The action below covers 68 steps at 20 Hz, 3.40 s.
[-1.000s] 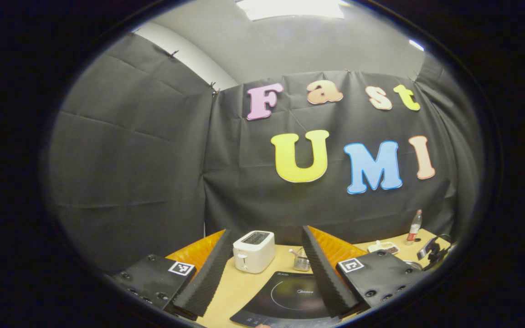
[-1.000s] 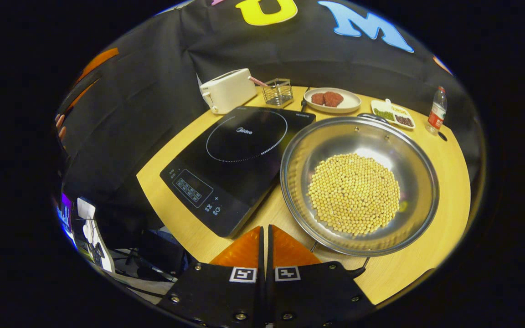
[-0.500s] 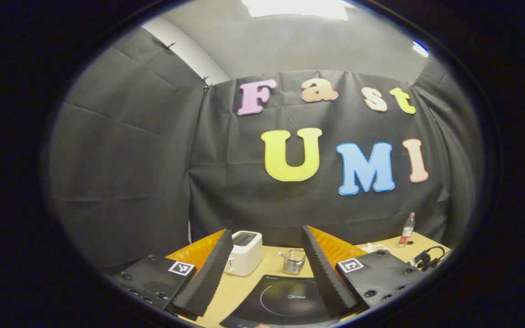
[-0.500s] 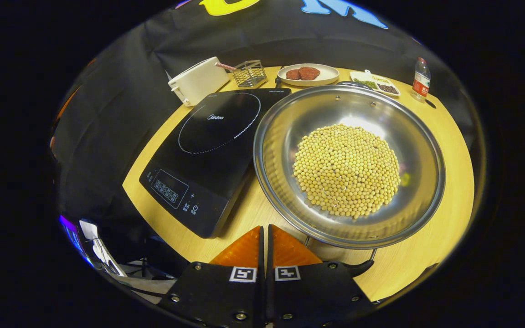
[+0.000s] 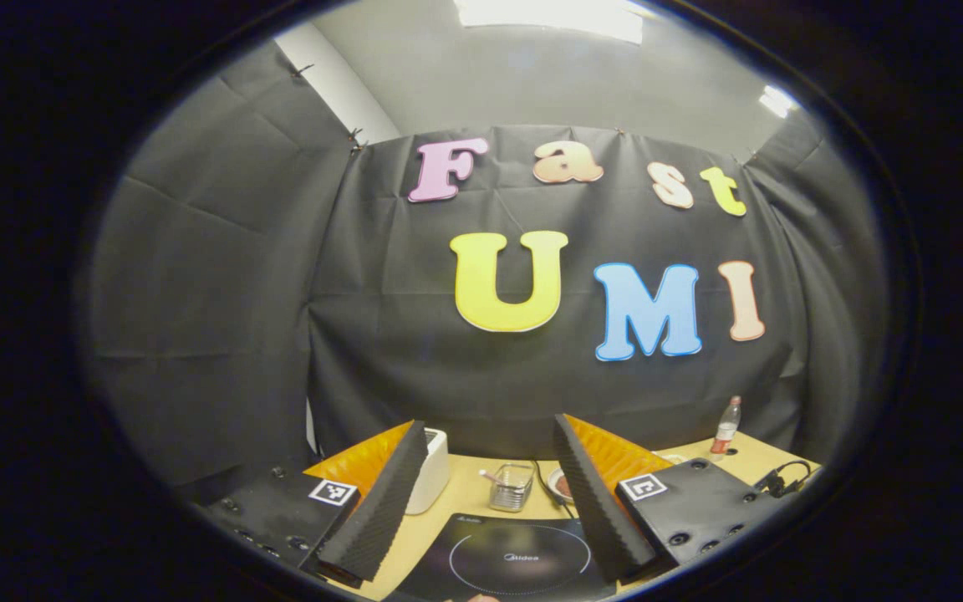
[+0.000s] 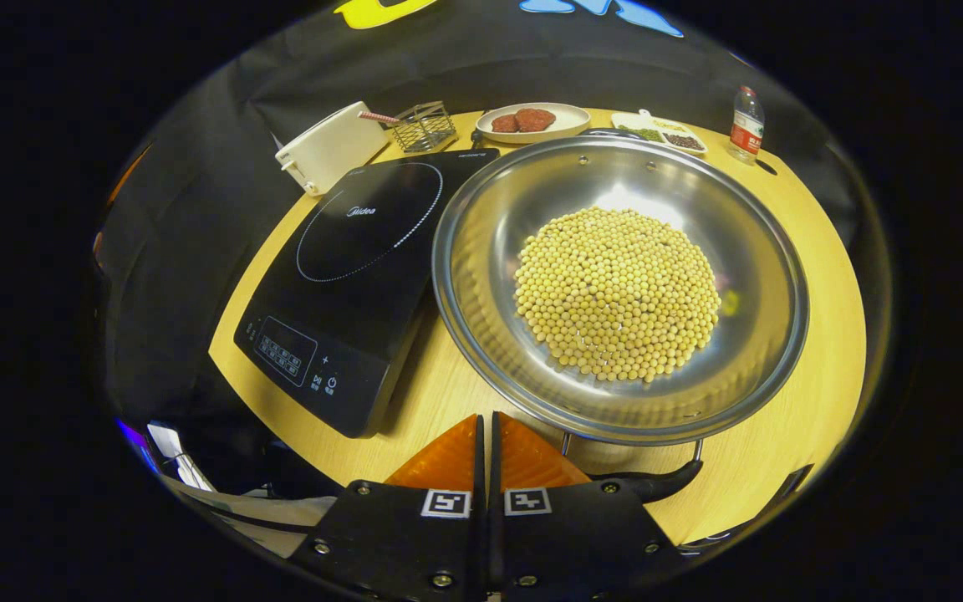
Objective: First push the handle of the pot to place it horizontally, then grasp the pot with both hands and set it on the induction cooktop.
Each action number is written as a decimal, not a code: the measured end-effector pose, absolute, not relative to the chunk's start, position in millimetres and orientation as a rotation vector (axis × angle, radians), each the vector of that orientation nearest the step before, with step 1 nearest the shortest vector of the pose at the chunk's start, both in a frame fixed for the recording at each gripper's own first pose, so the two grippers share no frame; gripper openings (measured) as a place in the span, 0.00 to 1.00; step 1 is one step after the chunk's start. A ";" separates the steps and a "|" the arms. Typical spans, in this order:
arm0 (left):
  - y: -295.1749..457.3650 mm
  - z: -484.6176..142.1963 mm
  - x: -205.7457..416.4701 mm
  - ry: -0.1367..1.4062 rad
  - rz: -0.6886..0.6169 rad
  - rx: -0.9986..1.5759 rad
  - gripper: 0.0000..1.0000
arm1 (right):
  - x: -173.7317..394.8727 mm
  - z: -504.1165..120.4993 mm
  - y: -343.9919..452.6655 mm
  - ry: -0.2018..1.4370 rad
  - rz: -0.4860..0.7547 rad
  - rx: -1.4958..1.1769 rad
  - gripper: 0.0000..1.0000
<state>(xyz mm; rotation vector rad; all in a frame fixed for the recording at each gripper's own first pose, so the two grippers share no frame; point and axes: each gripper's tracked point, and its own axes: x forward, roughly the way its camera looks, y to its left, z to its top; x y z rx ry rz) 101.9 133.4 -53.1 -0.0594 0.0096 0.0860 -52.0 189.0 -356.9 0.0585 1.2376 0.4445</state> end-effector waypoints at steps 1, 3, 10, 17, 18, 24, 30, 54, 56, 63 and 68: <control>131.0 -54.4 105.7 0.012 0.076 -0.061 0.98 | -52.5 -357.2 185.0 1.238 0.430 0.054 0.01; 125.0 -57.2 110.1 0.019 0.058 -0.073 0.98 | -54.4 -356.0 179.3 1.245 0.415 0.057 0.01; 96.2 -58.9 115.4 0.032 0.018 -0.079 0.98 | -55.9 -353.0 153.3 1.253 0.380 0.067 0.01; 68.8 -55.9 116.2 0.040 0.046 -0.073 0.98 | -47.3 -354.2 127.2 1.262 0.405 0.057 0.01; 64.7 -54.4 117.3 0.038 0.050 -0.069 0.98 | -45.8 -354.2 123.6 1.265 0.410 0.056 0.01; 37.7 -52.5 124.1 0.041 0.049 -0.056 1.00 | -40.2 -356.7 99.5 1.280 0.426 0.037 0.01; 13.0 -54.8 130.9 0.050 0.042 -0.056 1.00 | -32.8 -358.7 70.4 1.294 0.404 0.005 0.01; -16.2 -60.1 123.1 0.085 0.082 -0.001 0.96 | 42.8 -376.5 -43.1 1.149 0.252 -0.403 0.01; -16.8 -60.7 121.3 0.087 0.086 0.007 0.93 | 49.7 -377.1 -49.6 1.141 0.231 -0.390 0.01; -20.9 -61.6 119.0 0.092 0.098 0.018 0.99 | 74.6 -378.8 -67.8 1.076 0.123 -0.369 0.01; -23.7 -66.2 117.7 0.101 0.105 0.024 0.97 | 93.3 -374.8 -83.4 1.034 0.044 -0.297 0.01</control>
